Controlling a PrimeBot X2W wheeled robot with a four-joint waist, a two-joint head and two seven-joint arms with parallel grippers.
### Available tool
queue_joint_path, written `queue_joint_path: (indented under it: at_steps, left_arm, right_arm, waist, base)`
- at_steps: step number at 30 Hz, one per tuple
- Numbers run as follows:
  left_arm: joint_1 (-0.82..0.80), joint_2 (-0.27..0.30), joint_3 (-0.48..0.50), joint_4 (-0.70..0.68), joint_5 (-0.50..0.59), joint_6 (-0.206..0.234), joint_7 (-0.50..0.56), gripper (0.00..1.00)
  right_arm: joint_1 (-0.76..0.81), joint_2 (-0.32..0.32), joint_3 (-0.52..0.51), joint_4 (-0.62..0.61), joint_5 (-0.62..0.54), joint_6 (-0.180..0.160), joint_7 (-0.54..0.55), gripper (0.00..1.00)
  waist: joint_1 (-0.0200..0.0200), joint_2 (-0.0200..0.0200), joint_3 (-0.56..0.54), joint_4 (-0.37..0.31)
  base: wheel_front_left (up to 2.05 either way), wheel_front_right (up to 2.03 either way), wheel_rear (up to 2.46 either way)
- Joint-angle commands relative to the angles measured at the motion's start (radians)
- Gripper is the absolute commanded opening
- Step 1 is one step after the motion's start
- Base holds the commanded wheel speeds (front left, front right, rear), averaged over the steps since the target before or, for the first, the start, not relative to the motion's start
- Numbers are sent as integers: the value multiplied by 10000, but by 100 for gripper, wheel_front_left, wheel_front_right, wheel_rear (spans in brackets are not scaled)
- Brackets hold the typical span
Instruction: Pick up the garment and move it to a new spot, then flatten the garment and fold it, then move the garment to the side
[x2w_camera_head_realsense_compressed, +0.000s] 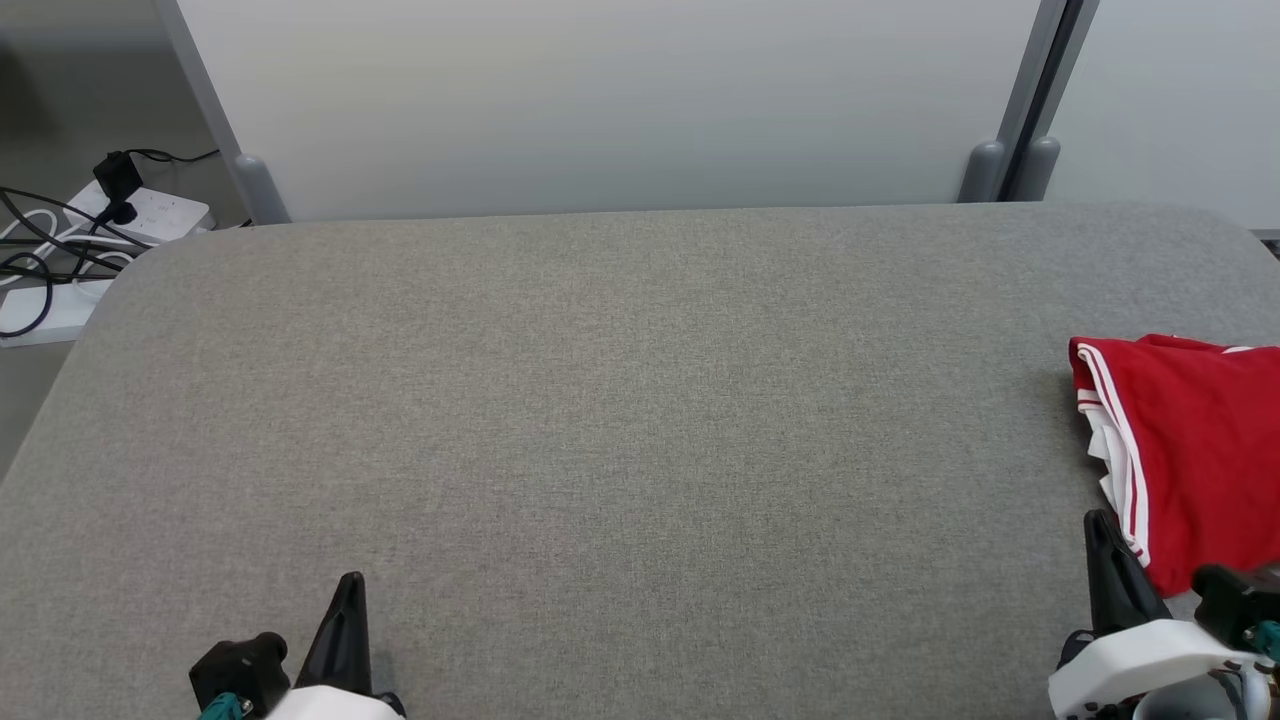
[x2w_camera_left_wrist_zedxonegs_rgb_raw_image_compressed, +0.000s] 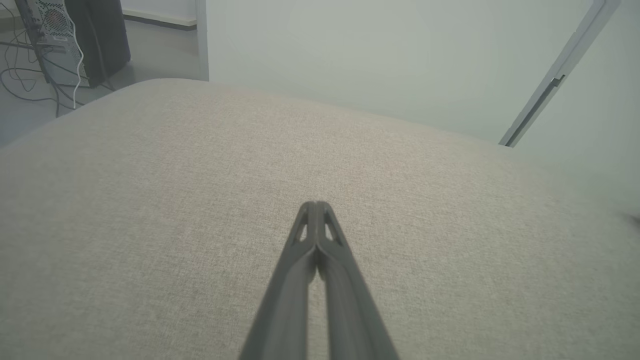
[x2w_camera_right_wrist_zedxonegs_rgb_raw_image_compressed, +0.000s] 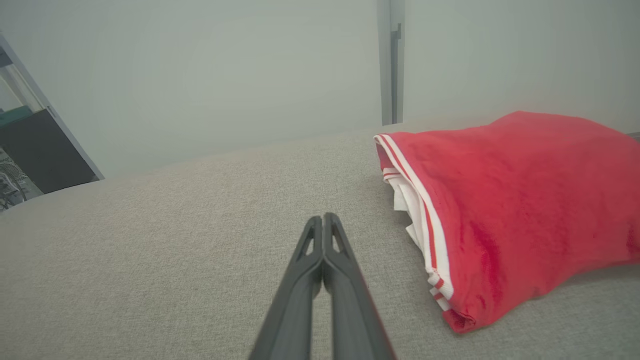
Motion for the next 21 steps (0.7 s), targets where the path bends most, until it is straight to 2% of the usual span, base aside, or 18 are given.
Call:
queue_joint_path:
  at_steps: [1, 21]
  left_arm:
    - [-371, 137, 134, -332, -360, -126, 25, 0]
    - [-491, 157, 320, -530, -2552, -330, 572, 0]
  right_arm:
    - [-340, -140, -56, -361, 420, 4, 64, 0]
    - [-291, -70, -131, -631, 2684, 8, 609, 0]
  waist:
    - [-2, -1, 3, 2]
    - [-3, -1, 17, 24]
  base:
    - [0, 0, 0]
    - [0, 0, 0]
